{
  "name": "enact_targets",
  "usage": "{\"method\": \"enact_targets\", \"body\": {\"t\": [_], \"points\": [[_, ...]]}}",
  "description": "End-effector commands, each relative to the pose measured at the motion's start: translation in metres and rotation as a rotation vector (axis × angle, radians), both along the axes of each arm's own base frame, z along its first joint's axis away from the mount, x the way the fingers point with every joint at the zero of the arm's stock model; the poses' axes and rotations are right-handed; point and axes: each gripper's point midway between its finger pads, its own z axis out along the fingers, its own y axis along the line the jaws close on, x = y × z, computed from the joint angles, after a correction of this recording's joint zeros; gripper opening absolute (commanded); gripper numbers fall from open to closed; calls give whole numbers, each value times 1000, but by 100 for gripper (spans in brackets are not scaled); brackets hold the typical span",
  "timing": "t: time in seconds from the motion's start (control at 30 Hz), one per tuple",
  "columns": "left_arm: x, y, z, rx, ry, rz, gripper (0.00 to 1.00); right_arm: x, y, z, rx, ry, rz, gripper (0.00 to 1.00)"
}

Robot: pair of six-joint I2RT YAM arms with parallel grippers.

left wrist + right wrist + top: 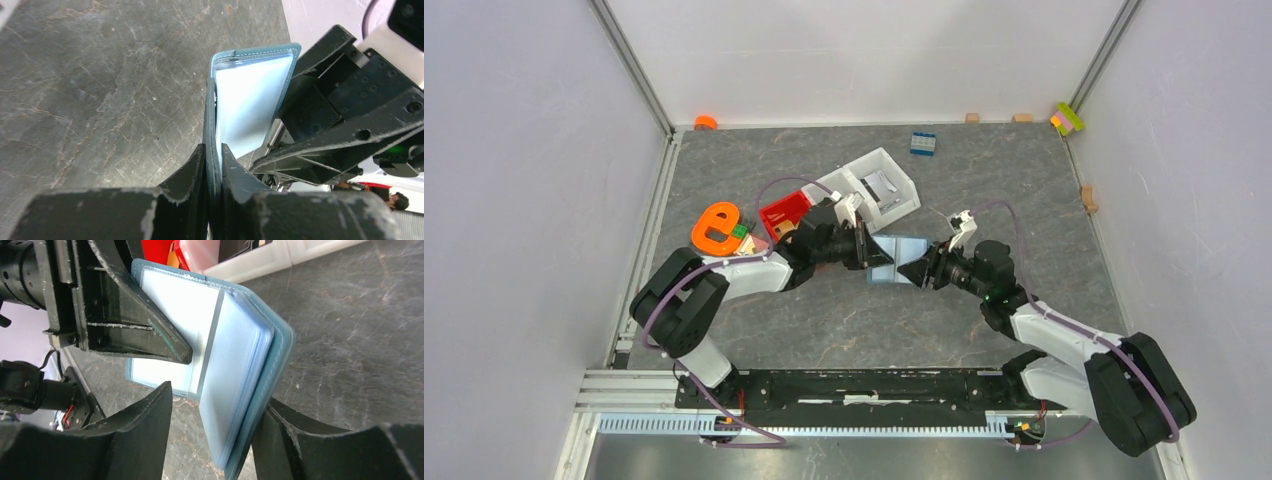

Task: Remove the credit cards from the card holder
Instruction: Remove the credit card from the card holder.

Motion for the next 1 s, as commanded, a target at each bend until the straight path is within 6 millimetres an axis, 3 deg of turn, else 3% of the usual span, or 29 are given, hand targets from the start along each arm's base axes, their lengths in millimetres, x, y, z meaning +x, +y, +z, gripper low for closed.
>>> {"method": "enact_targets", "body": {"t": [0.0, 0.13, 0.3, 0.7, 0.97], "points": [[19, 8, 6, -77, 39, 65, 9, 15, -7, 27, -14, -112, -64, 61], [20, 11, 8, -92, 44, 71, 9, 16, -11, 32, -20, -134, -86, 61], [20, 12, 9, -94, 43, 75, 9, 18, -13, 28, -39, -123, -93, 42], [13, 4, 16, -141, 43, 21, 8, 19, -11, 25, -53, -116, -80, 17], [-3, -18, 22, -160, 38, -84, 7, 15, -2, 26, -30, -116, -33, 16]]}}
